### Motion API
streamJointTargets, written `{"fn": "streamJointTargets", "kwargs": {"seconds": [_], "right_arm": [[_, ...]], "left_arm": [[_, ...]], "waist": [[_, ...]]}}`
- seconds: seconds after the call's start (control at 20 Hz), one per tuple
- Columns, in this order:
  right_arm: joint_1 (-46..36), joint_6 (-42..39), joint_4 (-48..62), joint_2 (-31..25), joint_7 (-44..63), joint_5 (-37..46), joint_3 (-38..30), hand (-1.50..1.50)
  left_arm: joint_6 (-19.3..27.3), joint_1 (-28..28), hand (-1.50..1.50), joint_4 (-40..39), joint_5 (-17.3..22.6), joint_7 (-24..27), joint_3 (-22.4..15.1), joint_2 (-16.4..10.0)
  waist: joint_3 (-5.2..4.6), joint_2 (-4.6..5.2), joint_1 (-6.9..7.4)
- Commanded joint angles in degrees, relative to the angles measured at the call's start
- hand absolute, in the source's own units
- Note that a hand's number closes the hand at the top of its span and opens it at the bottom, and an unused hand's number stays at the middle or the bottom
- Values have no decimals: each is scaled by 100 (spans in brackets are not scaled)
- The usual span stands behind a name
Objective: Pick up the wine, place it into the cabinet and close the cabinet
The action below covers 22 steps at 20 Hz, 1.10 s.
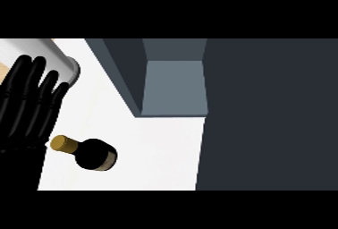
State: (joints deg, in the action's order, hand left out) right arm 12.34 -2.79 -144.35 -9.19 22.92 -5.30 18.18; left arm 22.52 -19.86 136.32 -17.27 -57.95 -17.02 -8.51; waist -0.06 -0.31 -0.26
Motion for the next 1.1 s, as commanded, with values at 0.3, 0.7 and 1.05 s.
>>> {"fn": "streamJointTargets", "kwargs": {"seconds": [0.3,0.7,1.05], "right_arm": [[300,172,-1475,-102,671,-181,81,-150],[98,290,-1427,-94,813,-71,327,-150],[87,406,-1430,-63,733,149,558,-150]], "left_arm": [[-586,1040,-150,850,1305,315,1165,-570],[-940,1988,-150,487,2066,1347,1654,-396],[-1523,2738,-150,-289,2470,2471,1852,-151]], "waist": [[-10,-9,14],[-9,3,11],[-10,-1,-17]]}}
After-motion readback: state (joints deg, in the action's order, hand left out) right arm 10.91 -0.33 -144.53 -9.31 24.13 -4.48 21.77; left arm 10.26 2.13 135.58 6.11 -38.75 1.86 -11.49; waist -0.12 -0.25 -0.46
